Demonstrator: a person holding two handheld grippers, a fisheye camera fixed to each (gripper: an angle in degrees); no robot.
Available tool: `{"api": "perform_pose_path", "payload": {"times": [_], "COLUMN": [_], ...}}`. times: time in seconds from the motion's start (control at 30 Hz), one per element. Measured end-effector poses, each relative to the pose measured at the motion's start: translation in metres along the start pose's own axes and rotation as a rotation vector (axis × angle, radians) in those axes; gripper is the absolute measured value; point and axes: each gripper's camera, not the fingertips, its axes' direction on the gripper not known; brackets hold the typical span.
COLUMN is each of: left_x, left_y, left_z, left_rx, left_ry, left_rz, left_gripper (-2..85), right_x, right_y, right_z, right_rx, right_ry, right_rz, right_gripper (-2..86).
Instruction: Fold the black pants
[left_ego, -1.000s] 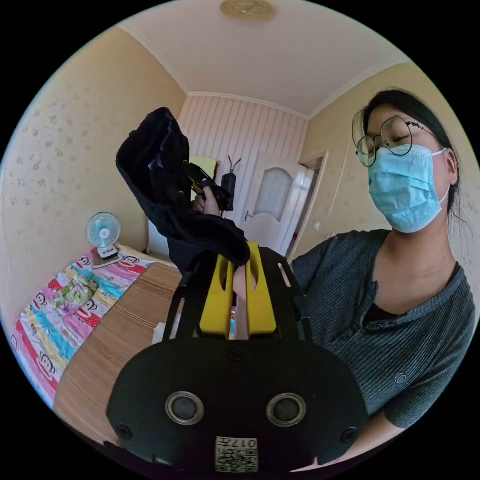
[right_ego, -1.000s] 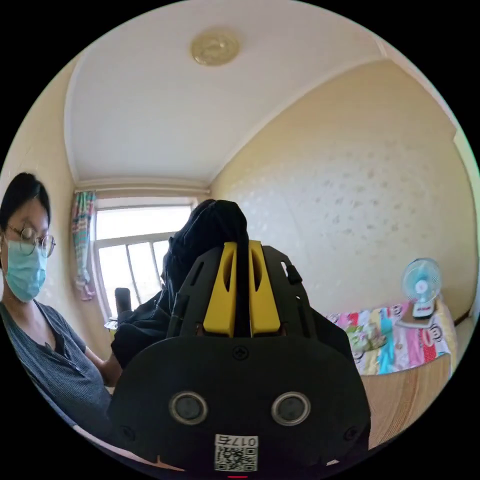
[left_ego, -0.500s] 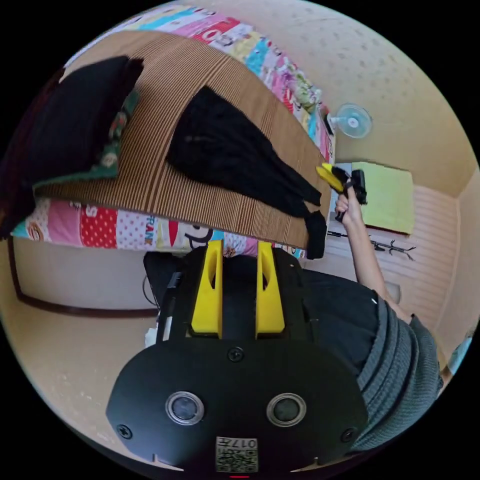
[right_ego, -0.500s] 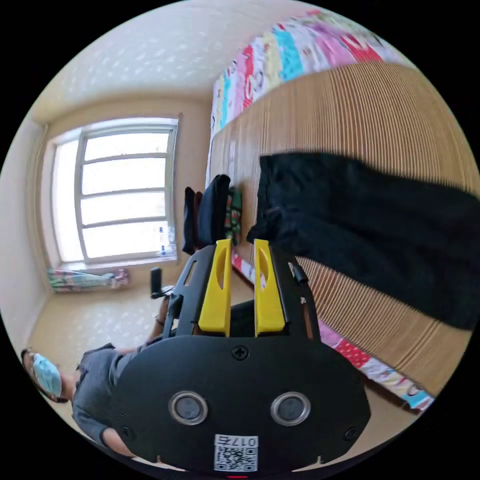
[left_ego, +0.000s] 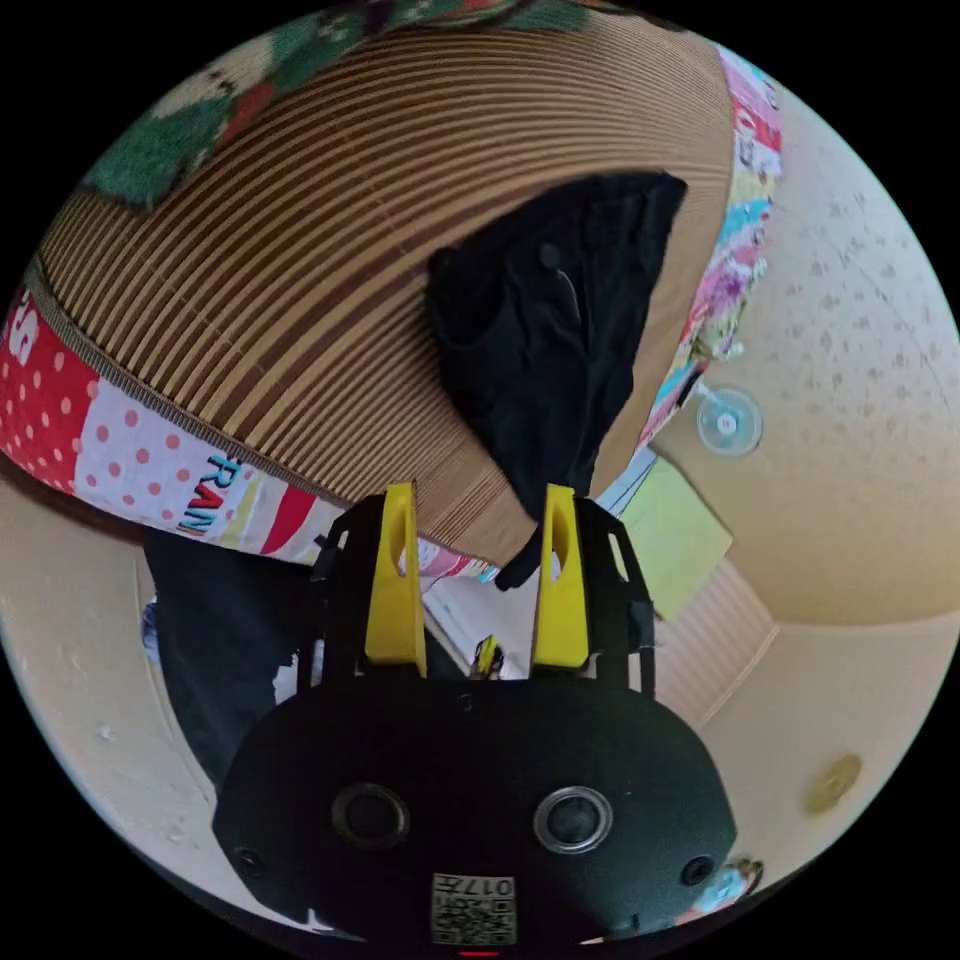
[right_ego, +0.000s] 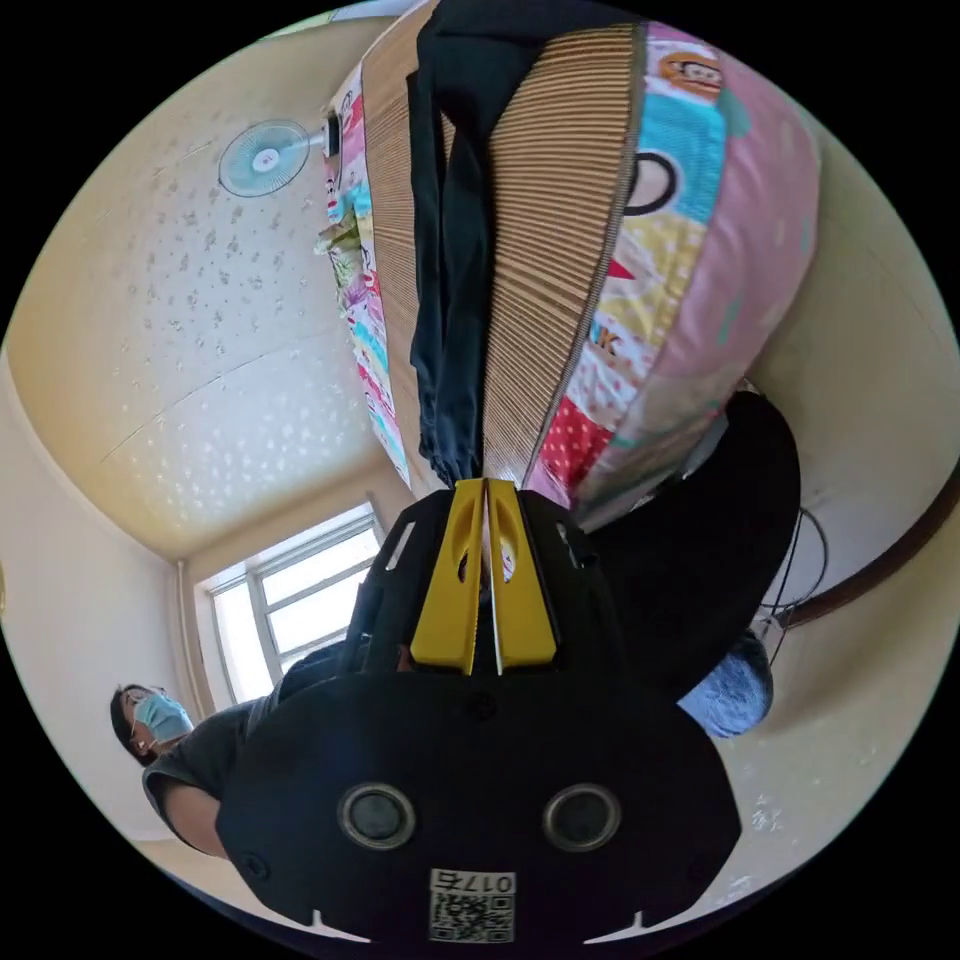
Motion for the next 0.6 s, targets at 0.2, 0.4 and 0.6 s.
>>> {"api": "perform_pose_path", "payload": {"times": [0.2,0.4,0.6], "left_x": [0.006,0.018,-0.004], "left_y": [-0.048,-0.076,-0.048], "left_z": [-0.036,-0.058,-0.132], "left_rx": [0.232,0.104,0.145], "left_ry": [0.094,0.095,-0.253], "left_rz": [-0.091,0.097,0.147], "left_gripper": [14.7,4.4,4.4], "right_x": [-0.011,-0.021,-0.067], "right_y": [0.128,0.213,0.229], "right_z": [-0.072,-0.117,-0.163], "right_rx": [0.305,0.526,0.516], "right_ry": [-0.176,-0.401,-0.34], "right_rz": [0.052,0.13,0.18], "right_gripper": [0.4,0.5,0.6]}}
